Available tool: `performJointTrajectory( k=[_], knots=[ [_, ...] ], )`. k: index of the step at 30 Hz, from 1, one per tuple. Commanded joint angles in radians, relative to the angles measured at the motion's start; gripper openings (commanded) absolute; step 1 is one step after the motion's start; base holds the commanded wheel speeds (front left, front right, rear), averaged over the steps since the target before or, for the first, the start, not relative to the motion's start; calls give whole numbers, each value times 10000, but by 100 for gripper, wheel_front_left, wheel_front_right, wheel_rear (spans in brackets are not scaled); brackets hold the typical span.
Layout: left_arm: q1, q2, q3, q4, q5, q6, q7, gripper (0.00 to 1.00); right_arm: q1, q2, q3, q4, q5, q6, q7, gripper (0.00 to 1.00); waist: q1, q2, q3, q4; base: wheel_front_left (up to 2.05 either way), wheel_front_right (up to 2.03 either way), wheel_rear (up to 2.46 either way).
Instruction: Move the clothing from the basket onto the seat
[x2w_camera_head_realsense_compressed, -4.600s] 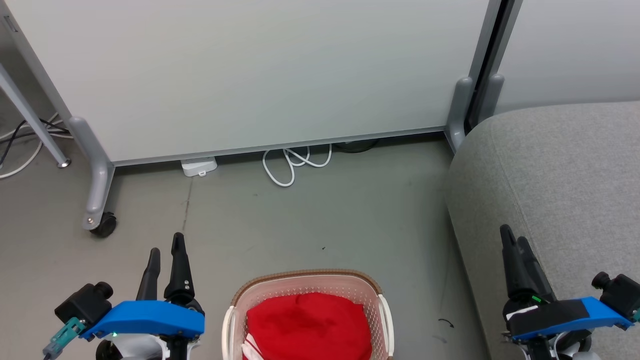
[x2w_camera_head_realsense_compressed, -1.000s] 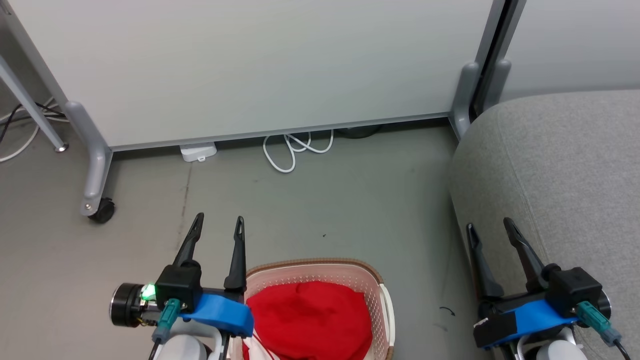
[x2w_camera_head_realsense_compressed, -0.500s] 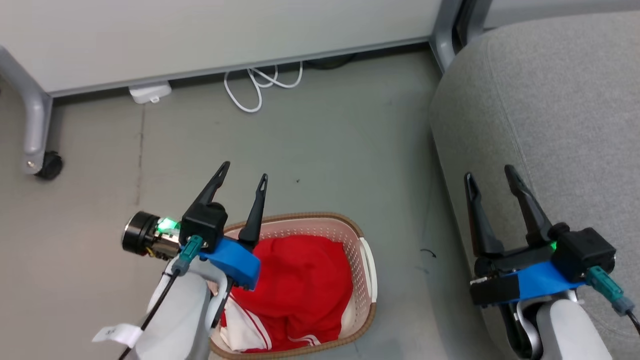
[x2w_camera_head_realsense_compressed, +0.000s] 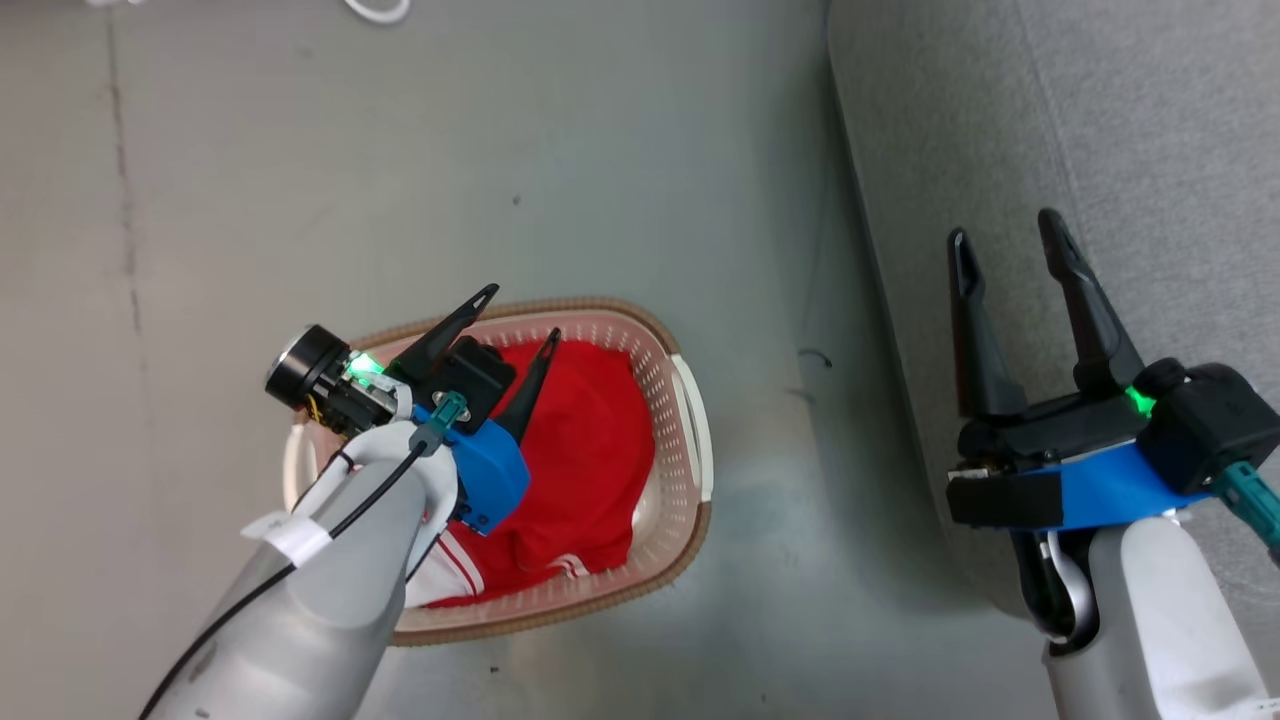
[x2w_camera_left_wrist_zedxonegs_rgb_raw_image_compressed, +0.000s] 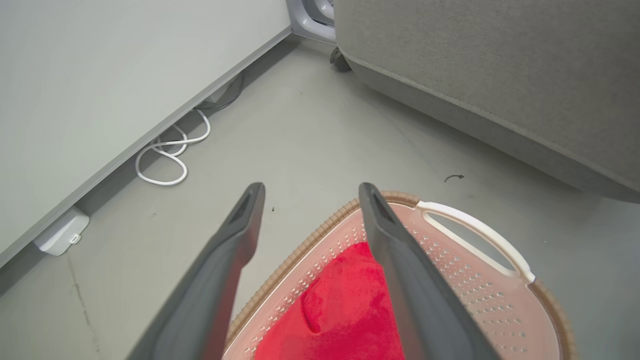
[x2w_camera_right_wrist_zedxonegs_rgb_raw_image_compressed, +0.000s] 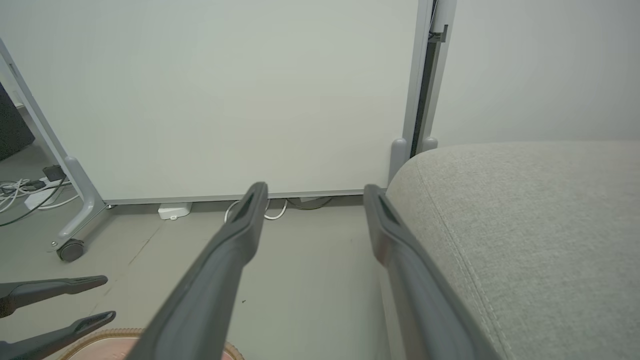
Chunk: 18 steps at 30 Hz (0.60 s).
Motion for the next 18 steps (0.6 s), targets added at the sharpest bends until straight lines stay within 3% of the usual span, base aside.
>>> performJointTrajectory(
  k=[1,11,18],
  knots=[
    [-375,148,-337,284,-108,-7,-31,100,-251,-32,-8,-110,-34,5,-35,100,-2,0,645,-194,0,0,0],
    [-1946,437,-2832,2347,-613,-9,-30,100,-924,-32,88,-519,-123,5,-35,100,-2,0,2063,-350,0,0,0],
    [-2877,593,-3944,3520,-819,-8,170,100,-1243,-32,94,-733,-129,5,-35,100,-2,0,2898,-475,0,0,0]
  ],
)
